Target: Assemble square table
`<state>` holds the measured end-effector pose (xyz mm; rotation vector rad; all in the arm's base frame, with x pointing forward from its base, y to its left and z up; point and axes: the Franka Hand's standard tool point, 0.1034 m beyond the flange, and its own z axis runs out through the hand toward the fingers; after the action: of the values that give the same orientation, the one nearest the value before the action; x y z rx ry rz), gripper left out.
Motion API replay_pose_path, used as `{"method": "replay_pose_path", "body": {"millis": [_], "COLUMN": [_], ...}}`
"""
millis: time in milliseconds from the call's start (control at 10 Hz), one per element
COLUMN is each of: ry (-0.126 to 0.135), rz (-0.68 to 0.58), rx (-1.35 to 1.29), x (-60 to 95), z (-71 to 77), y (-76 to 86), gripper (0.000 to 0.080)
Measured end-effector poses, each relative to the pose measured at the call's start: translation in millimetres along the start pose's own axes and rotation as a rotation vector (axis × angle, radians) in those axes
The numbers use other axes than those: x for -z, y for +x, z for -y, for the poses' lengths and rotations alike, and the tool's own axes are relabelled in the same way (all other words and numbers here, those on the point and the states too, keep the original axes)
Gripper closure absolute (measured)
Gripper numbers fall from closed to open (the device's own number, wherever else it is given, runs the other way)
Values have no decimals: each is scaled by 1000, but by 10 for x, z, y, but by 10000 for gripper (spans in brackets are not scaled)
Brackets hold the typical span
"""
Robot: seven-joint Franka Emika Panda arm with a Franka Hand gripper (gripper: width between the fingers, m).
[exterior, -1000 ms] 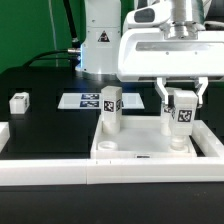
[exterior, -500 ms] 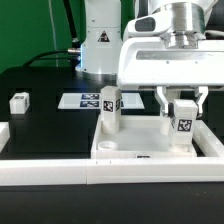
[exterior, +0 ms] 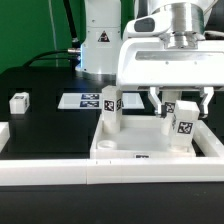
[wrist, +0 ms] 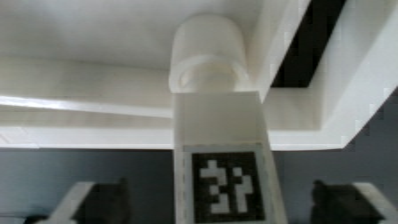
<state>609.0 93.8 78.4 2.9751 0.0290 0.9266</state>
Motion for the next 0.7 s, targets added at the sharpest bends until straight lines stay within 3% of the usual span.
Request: {"method": "replay_pose_path", "body": {"millis": [100, 200, 700], "ry": [0, 0, 0], "rz": [0, 0, 6], "rx": [0, 0, 0], "x": [0, 0, -4], "z": [0, 0, -3], "y": [-1, -1, -6], "gripper": [186, 160, 151]}}
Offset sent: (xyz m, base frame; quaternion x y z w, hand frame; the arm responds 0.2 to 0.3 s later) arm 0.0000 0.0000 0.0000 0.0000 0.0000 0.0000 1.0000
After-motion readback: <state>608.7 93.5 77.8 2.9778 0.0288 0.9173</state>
